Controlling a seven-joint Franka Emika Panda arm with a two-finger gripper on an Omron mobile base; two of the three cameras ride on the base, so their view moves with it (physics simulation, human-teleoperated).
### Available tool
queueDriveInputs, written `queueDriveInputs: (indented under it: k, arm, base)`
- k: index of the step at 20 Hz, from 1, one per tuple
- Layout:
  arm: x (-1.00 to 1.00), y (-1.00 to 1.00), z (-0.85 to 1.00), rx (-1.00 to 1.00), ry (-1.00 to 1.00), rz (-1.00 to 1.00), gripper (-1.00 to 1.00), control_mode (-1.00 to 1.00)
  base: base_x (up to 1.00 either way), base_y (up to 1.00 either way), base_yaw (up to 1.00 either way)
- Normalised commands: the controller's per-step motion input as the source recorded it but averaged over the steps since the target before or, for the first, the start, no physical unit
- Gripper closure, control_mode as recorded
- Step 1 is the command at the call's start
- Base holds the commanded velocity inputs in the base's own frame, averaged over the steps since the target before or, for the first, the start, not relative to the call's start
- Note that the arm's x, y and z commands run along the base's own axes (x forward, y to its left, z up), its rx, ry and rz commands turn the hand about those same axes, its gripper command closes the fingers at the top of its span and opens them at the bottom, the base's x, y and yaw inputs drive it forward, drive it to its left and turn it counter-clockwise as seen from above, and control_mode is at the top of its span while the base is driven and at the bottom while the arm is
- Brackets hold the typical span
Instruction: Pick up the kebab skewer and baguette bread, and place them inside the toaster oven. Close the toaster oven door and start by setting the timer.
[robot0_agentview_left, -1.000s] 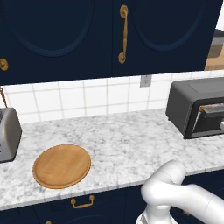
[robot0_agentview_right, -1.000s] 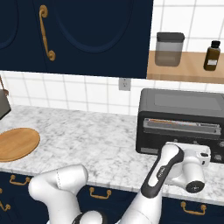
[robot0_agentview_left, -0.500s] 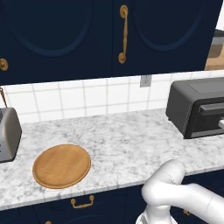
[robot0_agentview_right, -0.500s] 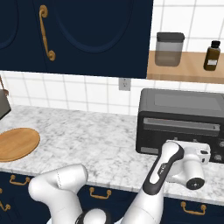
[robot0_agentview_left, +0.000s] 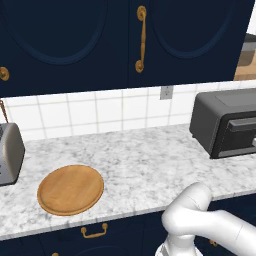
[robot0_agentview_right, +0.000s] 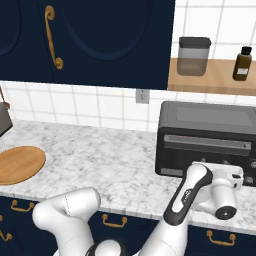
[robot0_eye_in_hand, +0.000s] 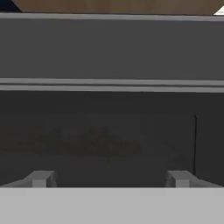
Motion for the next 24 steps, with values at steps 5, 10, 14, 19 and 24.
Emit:
queueDriveInputs:
  k: [5, 10, 14, 19, 24]
  arm:
    - [-0.15, -0.33, 0.00, 0.00, 0.00, 0.00, -1.00, -1.00]
    - [-0.03, -0.30, 0.00, 0.00, 0.00, 0.00, -1.00, -1.00]
    - [-0.03, -0.22, 0.00, 0.00, 0.00, 0.00, -1.00, -1.00]
    - [-0.10, -0.16, 0.00, 0.00, 0.00, 0.00, -1.00, -1.00]
    - [-0.03, -0.11, 0.00, 0.00, 0.00, 0.00, -1.00, -1.00]
  base:
    - [0.00, 0.00, 0.00]
    - [0.00, 0.00, 0.00]
    - [0.00, 0.00, 0.00]
    - [0.00, 0.00, 0.00]
    - [0.00, 0.00, 0.00]
